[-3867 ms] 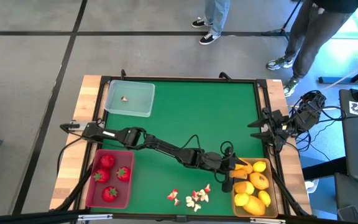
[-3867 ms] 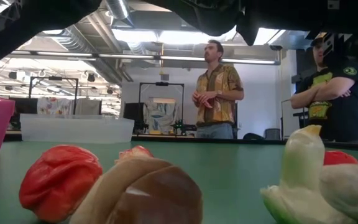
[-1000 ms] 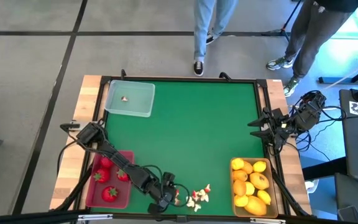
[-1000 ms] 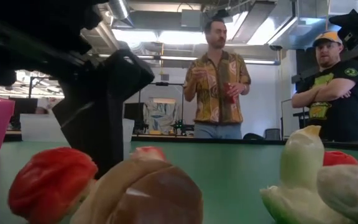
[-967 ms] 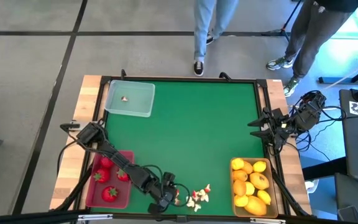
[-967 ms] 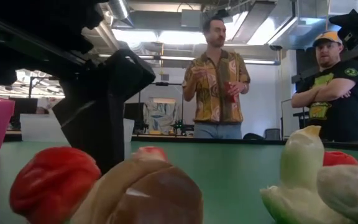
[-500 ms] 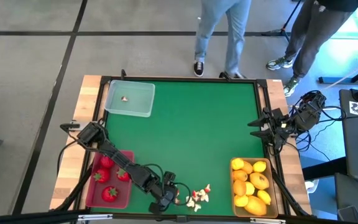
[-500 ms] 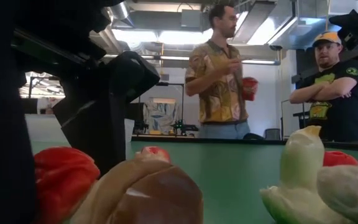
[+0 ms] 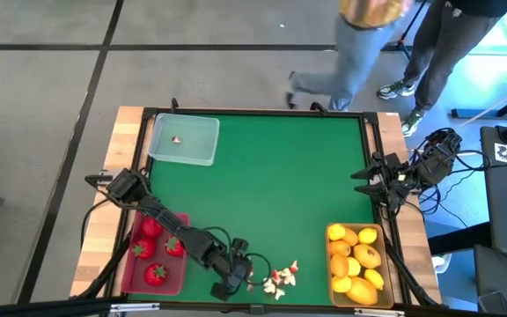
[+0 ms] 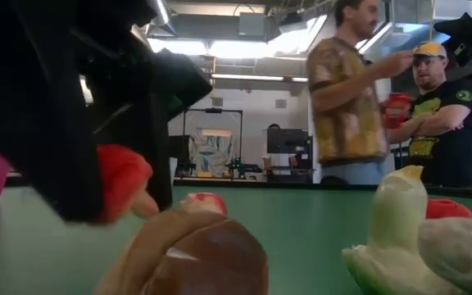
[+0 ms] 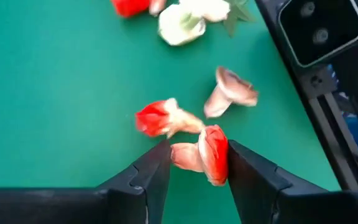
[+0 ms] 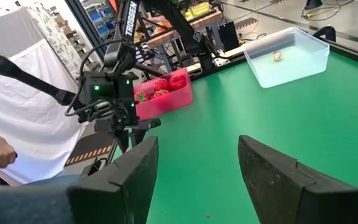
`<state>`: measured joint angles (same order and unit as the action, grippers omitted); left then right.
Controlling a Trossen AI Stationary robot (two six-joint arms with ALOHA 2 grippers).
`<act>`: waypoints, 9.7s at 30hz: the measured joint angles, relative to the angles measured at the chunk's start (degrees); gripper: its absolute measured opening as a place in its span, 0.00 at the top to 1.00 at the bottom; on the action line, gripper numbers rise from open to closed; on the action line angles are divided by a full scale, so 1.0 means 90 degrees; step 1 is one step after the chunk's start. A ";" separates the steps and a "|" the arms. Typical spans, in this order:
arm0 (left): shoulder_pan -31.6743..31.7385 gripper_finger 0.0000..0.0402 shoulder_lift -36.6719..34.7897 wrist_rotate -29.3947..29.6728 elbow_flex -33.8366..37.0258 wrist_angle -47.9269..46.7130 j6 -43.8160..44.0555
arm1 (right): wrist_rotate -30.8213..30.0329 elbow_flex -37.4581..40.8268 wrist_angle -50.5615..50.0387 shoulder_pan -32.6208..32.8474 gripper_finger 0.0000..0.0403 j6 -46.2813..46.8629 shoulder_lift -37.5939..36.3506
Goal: Sort produce into baskets
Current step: Put the red mushroom into the white bin, then put the brown mushroom into the white bin
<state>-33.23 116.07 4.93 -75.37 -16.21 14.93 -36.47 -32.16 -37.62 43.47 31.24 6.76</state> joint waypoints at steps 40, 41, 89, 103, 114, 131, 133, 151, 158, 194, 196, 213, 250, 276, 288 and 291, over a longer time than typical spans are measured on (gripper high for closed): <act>0.8678 0.65 -0.6093 0.1502 0.3446 -0.1916 -0.1202 | -0.0340 0.0000 -0.0027 0.0000 0.45 -0.0013 0.0002; 0.8760 0.65 -0.5949 0.1368 0.3446 -0.1918 -0.1228 | -0.0338 0.0000 -0.0027 0.0001 0.45 -0.0013 0.0002; 0.4271 0.23 -0.5273 -0.1668 0.3361 -0.0637 0.0737 | -0.0335 0.0000 0.0019 0.0002 0.45 0.0005 0.0002; 0.0896 0.23 -0.2969 0.1041 0.2858 0.1300 0.4092 | -0.0335 0.0000 0.0004 0.0000 0.45 0.0005 0.0002; 0.0543 0.23 -0.0665 0.1061 -0.0009 -0.0835 0.5035 | -0.0333 0.0000 0.0000 0.0001 0.45 0.0005 0.0002; 0.0048 0.23 0.0619 0.0957 -0.1430 -0.1944 0.7301 | -0.0041 0.0001 -0.0039 0.0000 0.45 0.0187 0.0001; 0.0005 0.23 0.0644 0.0957 -0.1430 -0.1766 0.7386 | -0.0041 0.0001 -0.0040 0.0001 0.45 0.0188 0.0002; -0.0024 0.34 0.1100 0.0857 -0.1520 -0.1012 0.7517 | 0.0119 0.0002 -0.0156 0.0002 0.45 0.0187 0.0001; -0.0049 0.47 0.1110 0.0833 -0.1802 -0.1844 0.7487 | 0.0121 0.0002 -0.0163 0.0000 0.45 0.0240 0.0000; 0.1422 0.82 -0.1898 0.2881 -0.1780 -0.5761 0.4322 | 0.0109 0.0002 -0.0149 0.0000 0.45 0.0355 0.0000; 0.1849 0.82 -0.2387 0.3275 -0.1778 -0.6065 0.4096 | 0.0109 0.0002 -0.0146 0.0002 0.45 0.0355 0.0000; 0.6854 0.82 -0.4230 0.2319 0.0471 -0.5010 0.0898 | 0.0100 0.0002 -0.0154 0.0002 0.45 0.0355 0.0002; 0.7322 0.41 -0.4882 0.1627 0.1916 -0.3430 -0.1029 | 0.0073 0.0002 -0.0149 0.0002 0.45 0.0665 0.0000; 0.1256 0.48 -0.3651 0.1469 0.1664 0.0362 0.0622 | -0.0070 0.0002 -0.0168 0.0001 0.45 0.0719 0.0010; -0.0041 0.50 -0.1885 0.1094 0.1470 0.1550 -0.0485 | -0.0070 0.0002 -0.0171 0.0000 0.45 0.0738 0.0012; -0.0262 0.50 -0.1800 0.1107 0.1452 0.1664 -0.0356 | -0.0070 0.0002 -0.0171 0.0000 0.45 0.0738 0.0012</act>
<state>-35.59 99.87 14.89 -62.30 -1.24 11.73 -37.10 -32.14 -39.16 43.47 37.89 6.87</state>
